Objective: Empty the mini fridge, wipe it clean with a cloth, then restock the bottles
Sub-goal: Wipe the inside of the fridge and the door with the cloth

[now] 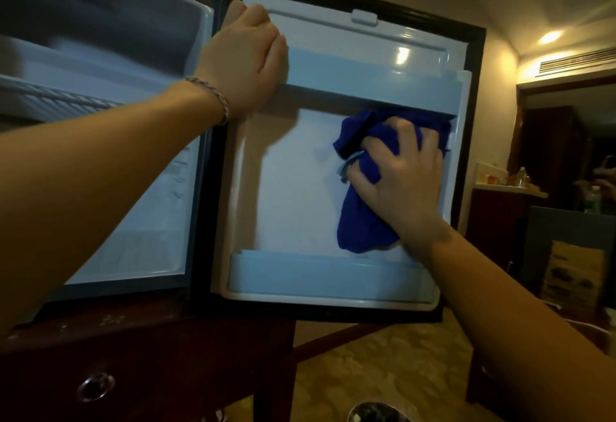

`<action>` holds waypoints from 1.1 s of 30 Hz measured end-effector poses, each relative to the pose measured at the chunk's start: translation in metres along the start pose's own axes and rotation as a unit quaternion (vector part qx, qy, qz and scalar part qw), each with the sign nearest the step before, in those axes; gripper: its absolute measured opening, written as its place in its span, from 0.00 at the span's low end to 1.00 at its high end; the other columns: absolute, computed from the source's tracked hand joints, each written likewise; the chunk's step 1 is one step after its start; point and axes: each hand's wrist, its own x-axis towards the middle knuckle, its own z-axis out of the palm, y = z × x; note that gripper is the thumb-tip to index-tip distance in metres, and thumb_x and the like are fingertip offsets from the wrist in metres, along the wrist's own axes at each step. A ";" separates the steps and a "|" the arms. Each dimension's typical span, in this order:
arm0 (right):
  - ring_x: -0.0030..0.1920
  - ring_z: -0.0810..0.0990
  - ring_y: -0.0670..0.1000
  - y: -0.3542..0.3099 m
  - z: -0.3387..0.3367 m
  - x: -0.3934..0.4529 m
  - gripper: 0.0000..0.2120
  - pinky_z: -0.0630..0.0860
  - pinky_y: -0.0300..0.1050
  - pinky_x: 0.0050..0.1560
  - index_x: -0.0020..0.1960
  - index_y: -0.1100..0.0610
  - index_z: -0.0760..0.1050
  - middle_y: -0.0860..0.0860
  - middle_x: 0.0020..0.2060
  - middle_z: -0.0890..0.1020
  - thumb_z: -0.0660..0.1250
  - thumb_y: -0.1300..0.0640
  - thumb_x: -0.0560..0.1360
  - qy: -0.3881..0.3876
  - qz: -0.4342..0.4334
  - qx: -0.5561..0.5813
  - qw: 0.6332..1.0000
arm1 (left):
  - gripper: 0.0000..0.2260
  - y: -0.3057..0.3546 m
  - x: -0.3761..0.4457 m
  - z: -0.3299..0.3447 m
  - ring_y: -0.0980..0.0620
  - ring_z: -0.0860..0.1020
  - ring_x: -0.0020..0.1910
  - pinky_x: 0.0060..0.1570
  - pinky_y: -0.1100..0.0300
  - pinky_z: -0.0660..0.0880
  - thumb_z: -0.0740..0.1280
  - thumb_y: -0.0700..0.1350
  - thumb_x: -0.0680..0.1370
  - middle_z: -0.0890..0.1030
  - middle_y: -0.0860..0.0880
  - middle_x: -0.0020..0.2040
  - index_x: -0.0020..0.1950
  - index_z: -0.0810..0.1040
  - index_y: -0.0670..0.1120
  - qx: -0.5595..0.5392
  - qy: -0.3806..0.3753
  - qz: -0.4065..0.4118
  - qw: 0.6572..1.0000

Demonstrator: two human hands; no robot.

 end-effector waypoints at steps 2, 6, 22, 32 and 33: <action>0.59 0.71 0.66 -0.012 -0.001 -0.002 0.18 0.70 0.57 0.51 0.57 0.52 0.79 0.57 0.65 0.75 0.64 0.41 0.75 0.008 0.044 0.015 0.999 | 0.18 0.002 0.000 0.001 0.42 0.69 0.54 0.47 0.59 0.62 0.52 0.48 0.84 0.72 0.39 0.50 0.47 0.74 0.38 -0.002 0.002 -0.005 1.000; 0.58 0.71 0.66 -0.042 0.004 -0.012 0.16 0.72 0.59 0.51 0.55 0.51 0.80 0.57 0.64 0.75 0.65 0.43 0.75 0.007 0.091 0.034 0.995 | 0.18 0.005 0.000 0.002 0.43 0.69 0.54 0.46 0.57 0.65 0.52 0.49 0.84 0.72 0.40 0.51 0.47 0.74 0.38 -0.007 0.001 -0.017 1.000; 0.56 0.75 0.66 -0.054 0.011 0.019 0.13 0.69 0.56 0.44 0.52 0.50 0.80 0.56 0.62 0.79 0.65 0.44 0.74 0.054 -0.136 -0.009 0.989 | 0.17 0.000 0.001 -0.002 0.43 0.70 0.54 0.45 0.60 0.62 0.53 0.48 0.84 0.73 0.40 0.50 0.46 0.75 0.38 -0.006 0.011 0.004 1.000; 0.56 0.72 0.67 0.009 0.001 -0.012 0.16 0.72 0.57 0.49 0.57 0.54 0.77 0.60 0.64 0.75 0.64 0.44 0.76 0.000 -0.021 -0.026 0.999 | 0.18 0.000 -0.001 0.000 0.43 0.70 0.55 0.47 0.58 0.66 0.52 0.49 0.84 0.73 0.40 0.52 0.49 0.74 0.38 0.007 0.003 -0.002 1.000; 0.56 0.72 0.67 0.004 0.000 -0.015 0.17 0.71 0.55 0.49 0.57 0.54 0.78 0.59 0.63 0.75 0.64 0.43 0.76 -0.006 -0.005 -0.016 1.000 | 0.18 0.000 -0.001 0.001 0.44 0.70 0.55 0.47 0.58 0.67 0.52 0.49 0.84 0.73 0.40 0.52 0.49 0.74 0.38 0.007 0.004 -0.005 1.000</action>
